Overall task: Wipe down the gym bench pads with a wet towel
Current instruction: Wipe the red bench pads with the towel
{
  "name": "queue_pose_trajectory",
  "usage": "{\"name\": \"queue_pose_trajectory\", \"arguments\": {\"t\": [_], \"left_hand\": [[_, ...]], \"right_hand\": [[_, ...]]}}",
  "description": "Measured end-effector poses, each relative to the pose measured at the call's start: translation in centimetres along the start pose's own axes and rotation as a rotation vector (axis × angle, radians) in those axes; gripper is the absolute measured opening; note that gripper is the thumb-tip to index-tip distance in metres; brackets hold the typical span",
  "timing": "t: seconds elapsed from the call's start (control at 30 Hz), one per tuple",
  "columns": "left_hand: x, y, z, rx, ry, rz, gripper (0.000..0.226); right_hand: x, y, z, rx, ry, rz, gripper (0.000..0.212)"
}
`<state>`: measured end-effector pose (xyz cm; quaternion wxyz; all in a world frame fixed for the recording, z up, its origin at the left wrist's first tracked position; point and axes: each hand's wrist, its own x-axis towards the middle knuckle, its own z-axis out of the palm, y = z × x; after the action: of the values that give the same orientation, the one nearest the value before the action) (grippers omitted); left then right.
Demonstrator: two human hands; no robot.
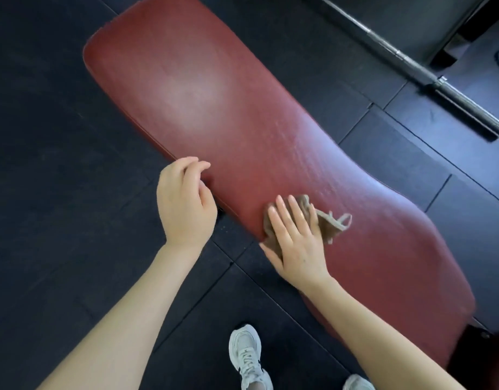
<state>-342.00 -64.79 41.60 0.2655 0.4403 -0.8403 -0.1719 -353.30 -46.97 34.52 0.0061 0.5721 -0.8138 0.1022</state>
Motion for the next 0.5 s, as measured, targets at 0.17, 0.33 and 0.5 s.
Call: {"name": "queue_pose_trajectory", "arguments": {"t": [0.17, 0.33, 0.5], "left_hand": [[-4.0, 6.5, 4.9, -0.034, -0.245, 0.295, 0.031], [-8.2, 12.2, 8.1, -0.062, -0.314, 0.327, 0.031], [-11.2, 15.7, 10.0, -0.039, -0.360, 0.453, 0.028]], "right_hand": [[-12.9, 6.0, -0.2, 0.050, -0.042, 0.213, 0.058], [-13.1, 7.6, 0.0, 0.092, 0.026, 0.238, 0.052], [-12.8, 12.0, -0.4, 0.041, 0.010, 0.100, 0.051]]}}
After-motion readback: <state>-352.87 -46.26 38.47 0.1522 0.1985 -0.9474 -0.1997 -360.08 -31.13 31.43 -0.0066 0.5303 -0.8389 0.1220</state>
